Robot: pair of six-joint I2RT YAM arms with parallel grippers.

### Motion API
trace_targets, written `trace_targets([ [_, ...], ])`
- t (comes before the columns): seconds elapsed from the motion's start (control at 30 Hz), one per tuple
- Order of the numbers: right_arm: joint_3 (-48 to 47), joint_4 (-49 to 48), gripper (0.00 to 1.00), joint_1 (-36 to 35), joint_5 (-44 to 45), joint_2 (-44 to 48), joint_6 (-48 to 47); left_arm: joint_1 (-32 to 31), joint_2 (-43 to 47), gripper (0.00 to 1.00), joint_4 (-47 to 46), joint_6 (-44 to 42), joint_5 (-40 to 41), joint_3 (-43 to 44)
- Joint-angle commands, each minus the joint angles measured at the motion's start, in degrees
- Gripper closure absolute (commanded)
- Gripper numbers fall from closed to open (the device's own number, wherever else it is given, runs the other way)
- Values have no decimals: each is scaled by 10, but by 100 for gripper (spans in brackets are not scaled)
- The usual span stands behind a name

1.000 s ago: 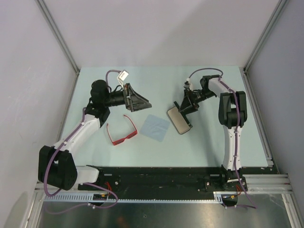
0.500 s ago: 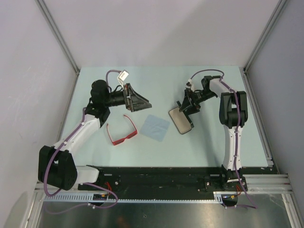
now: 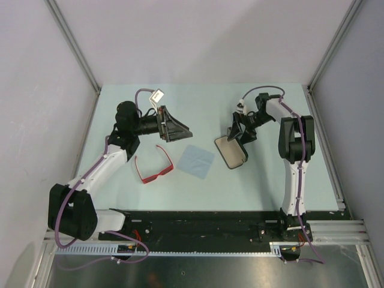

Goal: Organize the sunglasses
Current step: Place the opened sunglasses case at the center of the board, then pick up the corner of the glasses cleaning cloth from the center of the board.

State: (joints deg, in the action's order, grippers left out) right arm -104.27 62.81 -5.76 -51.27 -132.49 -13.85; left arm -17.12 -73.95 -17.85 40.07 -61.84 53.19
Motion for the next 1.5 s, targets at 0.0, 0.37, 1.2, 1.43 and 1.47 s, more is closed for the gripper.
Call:
trace_targets([
  [0.0,-12,-30,0,3,81,80,55,-4,19,0,-12,-3,4,0],
  [0.37,-2,-88,0,-45,304,171,129,-4,34,0,-11,-9,40,-20],
  [1.2,102,-79,62,-182,553,203,115,-4,84,0,143,-105,145,-39],
  [1.43,108,-102,68,-202,623,204,65,-3,83,0,143,-110,137,-41],
  [1.47,108,-104,69,-202,633,205,59,-3,83,0,143,-110,137,-40],
])
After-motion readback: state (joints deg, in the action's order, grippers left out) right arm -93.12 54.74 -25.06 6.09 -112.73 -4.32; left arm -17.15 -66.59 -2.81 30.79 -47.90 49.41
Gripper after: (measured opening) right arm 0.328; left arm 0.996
